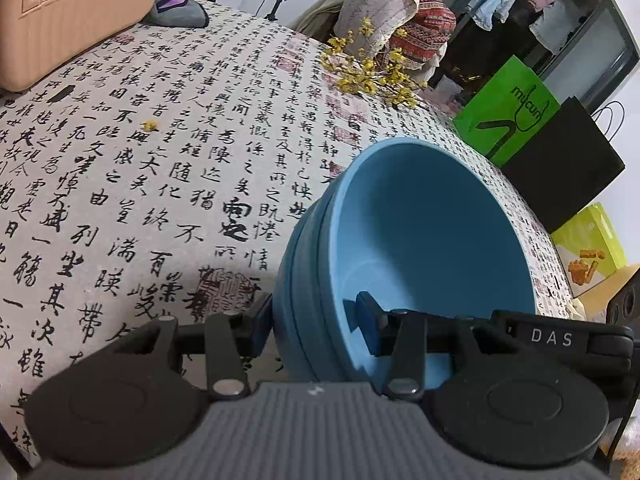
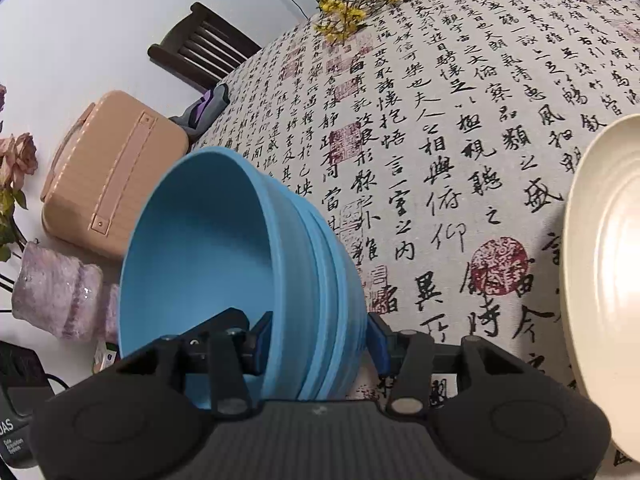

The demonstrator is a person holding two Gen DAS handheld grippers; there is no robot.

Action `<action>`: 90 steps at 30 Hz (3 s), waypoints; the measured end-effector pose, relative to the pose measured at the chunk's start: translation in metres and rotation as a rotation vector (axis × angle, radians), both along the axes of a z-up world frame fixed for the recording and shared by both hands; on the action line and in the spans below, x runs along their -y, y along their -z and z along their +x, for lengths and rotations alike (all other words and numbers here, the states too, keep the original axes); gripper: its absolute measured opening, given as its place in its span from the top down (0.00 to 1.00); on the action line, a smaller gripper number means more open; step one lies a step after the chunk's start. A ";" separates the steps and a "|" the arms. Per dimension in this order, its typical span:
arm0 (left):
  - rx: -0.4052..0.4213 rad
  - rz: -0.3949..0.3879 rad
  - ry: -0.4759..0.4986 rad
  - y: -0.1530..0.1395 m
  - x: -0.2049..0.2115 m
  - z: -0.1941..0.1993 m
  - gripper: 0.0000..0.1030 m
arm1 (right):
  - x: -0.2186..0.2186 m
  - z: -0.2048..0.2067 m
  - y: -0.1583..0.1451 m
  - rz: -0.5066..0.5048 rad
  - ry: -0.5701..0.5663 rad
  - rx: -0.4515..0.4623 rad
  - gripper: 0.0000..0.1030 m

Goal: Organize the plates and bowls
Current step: 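Carry the blue bowl stack with both grippers toward the cream plates, then lower the blue bowl stack onto the cream plate stack with both grippers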

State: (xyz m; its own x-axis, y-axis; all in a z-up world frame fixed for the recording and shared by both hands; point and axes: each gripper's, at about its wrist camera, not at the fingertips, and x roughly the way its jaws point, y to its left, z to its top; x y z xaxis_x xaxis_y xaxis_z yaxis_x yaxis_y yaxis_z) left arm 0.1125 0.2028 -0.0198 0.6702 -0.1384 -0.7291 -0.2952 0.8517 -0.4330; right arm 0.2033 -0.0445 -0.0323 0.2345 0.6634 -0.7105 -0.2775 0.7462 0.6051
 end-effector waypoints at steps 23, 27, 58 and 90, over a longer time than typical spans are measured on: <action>0.019 0.015 0.108 -0.010 0.060 0.021 0.57 | 0.068 0.004 -0.008 0.022 0.099 0.018 0.54; 0.017 0.011 0.131 -0.010 0.071 0.026 0.57 | 0.082 0.003 -0.007 0.023 0.122 0.020 0.54; 0.040 0.022 0.299 -0.018 0.146 0.058 0.56 | 0.162 -0.002 -0.013 0.035 0.283 0.052 0.54; -0.008 0.004 0.391 0.006 0.208 0.088 0.56 | 0.223 0.010 0.008 -0.003 0.351 0.029 0.54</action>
State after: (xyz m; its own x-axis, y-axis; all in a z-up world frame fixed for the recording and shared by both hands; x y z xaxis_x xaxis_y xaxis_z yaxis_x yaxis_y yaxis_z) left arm 0.2008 -0.0048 -0.0263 0.5617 -0.3790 -0.7354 0.0484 0.9024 -0.4281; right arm 0.2135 -0.2677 -0.0406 0.4679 0.5370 -0.7019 -0.0207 0.8007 0.5987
